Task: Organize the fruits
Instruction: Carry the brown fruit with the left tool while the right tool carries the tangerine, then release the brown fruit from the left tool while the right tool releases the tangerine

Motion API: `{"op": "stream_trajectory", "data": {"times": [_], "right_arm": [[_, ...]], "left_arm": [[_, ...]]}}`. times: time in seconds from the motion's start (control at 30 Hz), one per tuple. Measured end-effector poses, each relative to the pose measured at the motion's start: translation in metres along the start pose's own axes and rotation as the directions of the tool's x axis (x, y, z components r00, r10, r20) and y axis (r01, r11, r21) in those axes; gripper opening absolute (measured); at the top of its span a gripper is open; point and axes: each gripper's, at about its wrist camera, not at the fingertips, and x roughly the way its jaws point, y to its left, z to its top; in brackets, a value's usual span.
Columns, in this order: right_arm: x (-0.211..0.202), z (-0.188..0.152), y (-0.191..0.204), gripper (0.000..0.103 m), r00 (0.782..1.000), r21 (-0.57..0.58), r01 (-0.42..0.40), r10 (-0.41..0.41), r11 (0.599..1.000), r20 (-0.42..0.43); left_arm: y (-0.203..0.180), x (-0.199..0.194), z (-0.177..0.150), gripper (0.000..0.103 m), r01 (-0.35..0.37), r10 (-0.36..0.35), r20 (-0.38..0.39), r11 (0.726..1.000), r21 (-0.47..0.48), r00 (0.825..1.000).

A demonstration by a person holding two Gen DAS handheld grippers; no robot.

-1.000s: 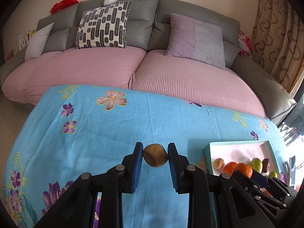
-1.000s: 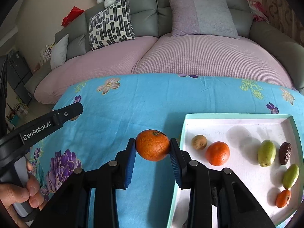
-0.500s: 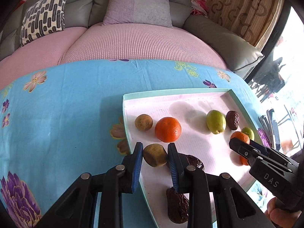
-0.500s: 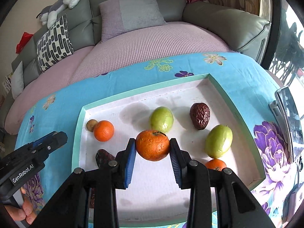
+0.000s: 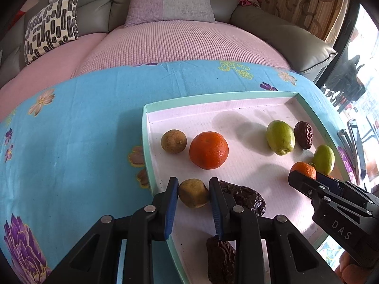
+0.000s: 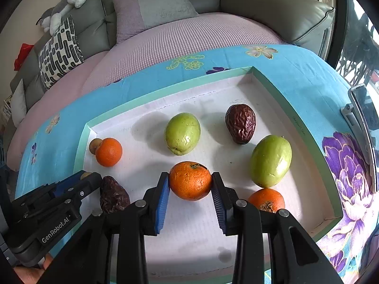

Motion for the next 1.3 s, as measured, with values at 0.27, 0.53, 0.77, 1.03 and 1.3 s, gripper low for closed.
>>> {"op": "stream_trajectory", "data": {"times": [0.27, 0.53, 0.77, 1.03, 1.3], "right_arm": [[0.007, -0.002, 0.001, 0.038, 0.999, -0.031, 0.040, -0.041, 0.999, -0.024], [0.006, -0.003, 0.007, 0.038, 0.997, -0.076, 0.068, -0.070, 0.995, -0.022], [0.009, -0.003, 0.007, 0.038, 0.998, -0.084, 0.062, -0.064, 0.995, -0.024], [0.012, -0.004, 0.015, 0.054, 0.998, -0.128, 0.048, -0.051, 0.991, -0.024], [0.004, -0.011, 0.029, 0.087, 0.999, -0.188, 0.049, -0.047, 0.981, 0.013]], "left_arm": [[0.002, 0.000, 0.000, 0.029, -0.026, 0.026, 0.001, 1.000, -0.004, 1.000], [0.010, -0.009, -0.001, 0.030, 0.003, -0.003, 0.001, 0.998, -0.056, 1.000], [0.027, -0.032, -0.003, 0.034, 0.001, 0.004, 0.039, 0.993, -0.119, 0.999], [0.045, -0.054, -0.013, 0.082, -0.116, 0.136, 0.104, 0.977, -0.180, 0.985], [0.077, -0.070, -0.046, 0.103, -0.317, 0.347, 0.108, 0.921, -0.225, 0.932]]}}
